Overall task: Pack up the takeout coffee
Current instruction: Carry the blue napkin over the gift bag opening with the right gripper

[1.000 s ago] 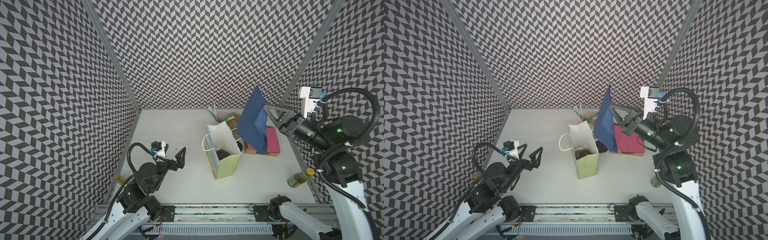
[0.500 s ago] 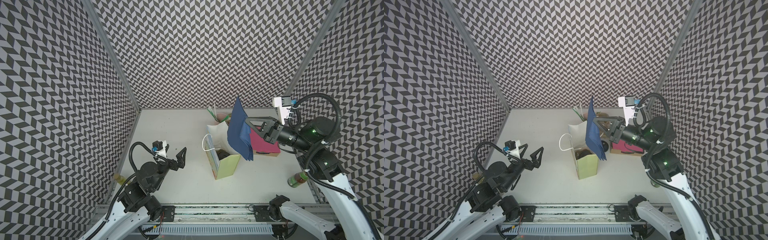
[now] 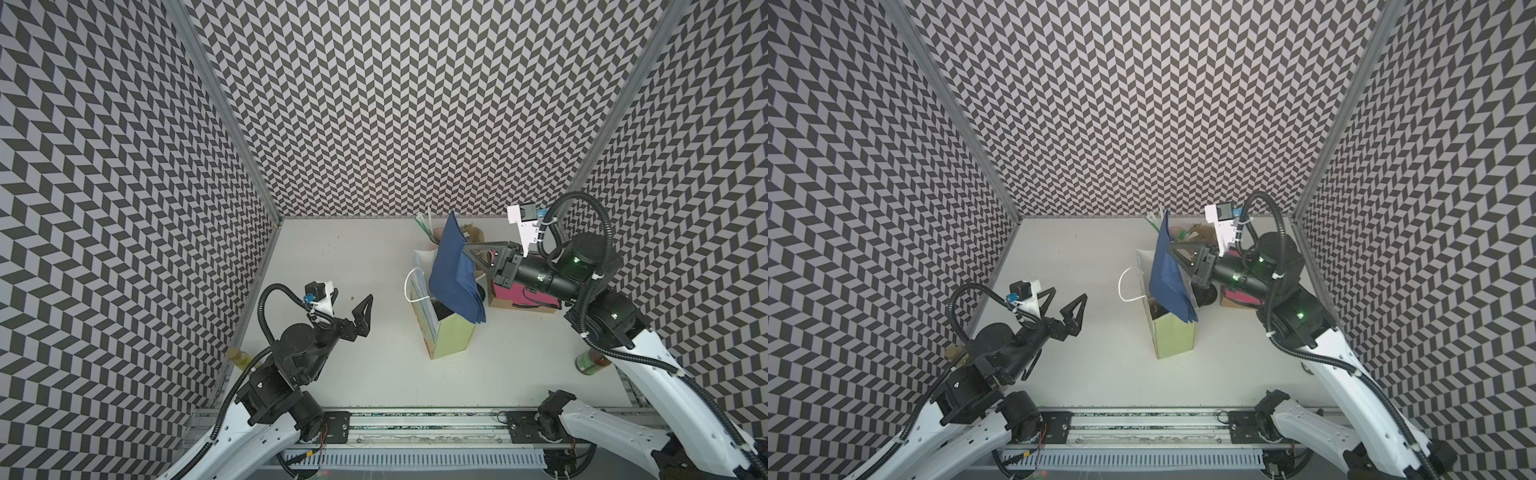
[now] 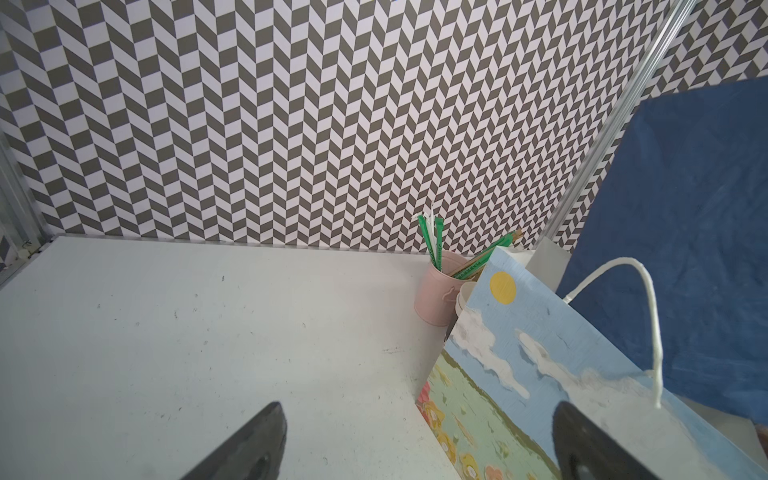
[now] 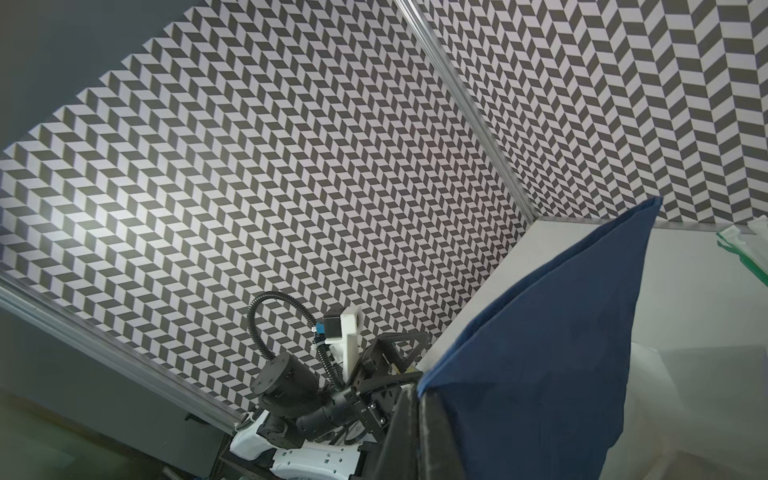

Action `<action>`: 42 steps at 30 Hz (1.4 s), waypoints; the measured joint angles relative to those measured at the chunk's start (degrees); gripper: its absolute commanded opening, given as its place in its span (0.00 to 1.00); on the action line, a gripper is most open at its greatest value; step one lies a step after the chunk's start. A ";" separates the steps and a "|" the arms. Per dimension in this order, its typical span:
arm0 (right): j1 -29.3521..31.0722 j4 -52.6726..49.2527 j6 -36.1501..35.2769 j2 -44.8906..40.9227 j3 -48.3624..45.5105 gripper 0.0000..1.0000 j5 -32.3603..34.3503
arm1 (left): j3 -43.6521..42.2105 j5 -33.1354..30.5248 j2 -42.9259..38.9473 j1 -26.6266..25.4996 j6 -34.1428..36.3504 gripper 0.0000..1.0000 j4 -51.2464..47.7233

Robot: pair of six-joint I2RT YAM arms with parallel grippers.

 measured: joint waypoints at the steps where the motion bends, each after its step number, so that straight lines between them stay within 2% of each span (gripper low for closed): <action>1: 0.13 -0.07 -0.15 0.55 -0.31 0.00 0.33 | 0.00 0.00 0.00 0.00 0.00 1.00 0.02; 21: 2.16 0.96 -3.85 8.59 -1.73 0.00 8.83 | 0.00 -0.02 -0.02 0.00 0.00 1.00 0.02; 29: 3.06 1.07 -5.92 9.20 -2.40 0.00 12.17 | 0.00 -0.02 -0.13 0.02 0.00 1.00 0.02; 42: 6.88 0.85 -7.78 9.27 -8.15 0.00 21.29 | 0.00 -0.02 -0.13 0.00 0.00 1.00 0.02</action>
